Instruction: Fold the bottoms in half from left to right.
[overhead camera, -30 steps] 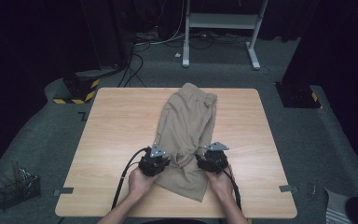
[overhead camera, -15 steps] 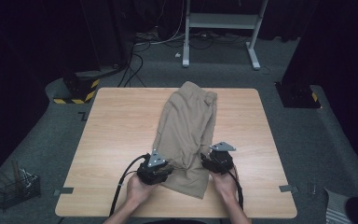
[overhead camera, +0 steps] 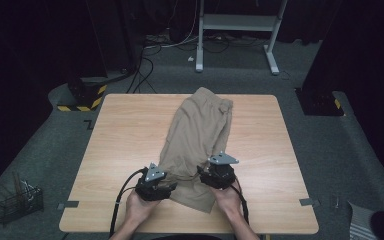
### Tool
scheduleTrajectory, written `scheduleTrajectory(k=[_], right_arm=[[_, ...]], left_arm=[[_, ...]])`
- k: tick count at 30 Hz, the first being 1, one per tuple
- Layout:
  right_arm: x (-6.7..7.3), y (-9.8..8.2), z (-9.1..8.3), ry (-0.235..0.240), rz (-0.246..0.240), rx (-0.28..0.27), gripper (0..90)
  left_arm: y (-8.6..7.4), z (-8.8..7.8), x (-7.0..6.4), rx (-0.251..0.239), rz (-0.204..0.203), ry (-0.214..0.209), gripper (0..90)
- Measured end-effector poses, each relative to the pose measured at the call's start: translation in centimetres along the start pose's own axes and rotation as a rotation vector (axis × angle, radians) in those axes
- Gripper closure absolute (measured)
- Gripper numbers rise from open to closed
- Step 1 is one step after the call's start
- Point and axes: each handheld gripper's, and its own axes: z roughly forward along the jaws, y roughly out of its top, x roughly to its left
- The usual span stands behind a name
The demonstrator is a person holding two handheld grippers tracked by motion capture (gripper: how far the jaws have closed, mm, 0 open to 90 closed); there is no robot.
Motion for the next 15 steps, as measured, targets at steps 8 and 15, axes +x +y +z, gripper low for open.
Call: scheduleTrajectory(k=[8,15], right_arm=[[1.0,-0.3,2.2,0.001,-0.028,0.107,46.7],[-0.2,-2.5,2.3,-0.045,-0.035,0.171,46.6]], left_arm=[[0.3,-1.7,0.5,-0.055,-0.045,-0.012,40.4],[0.0,-3.5,3.1,-0.088,-0.129,0.030,38.7]])
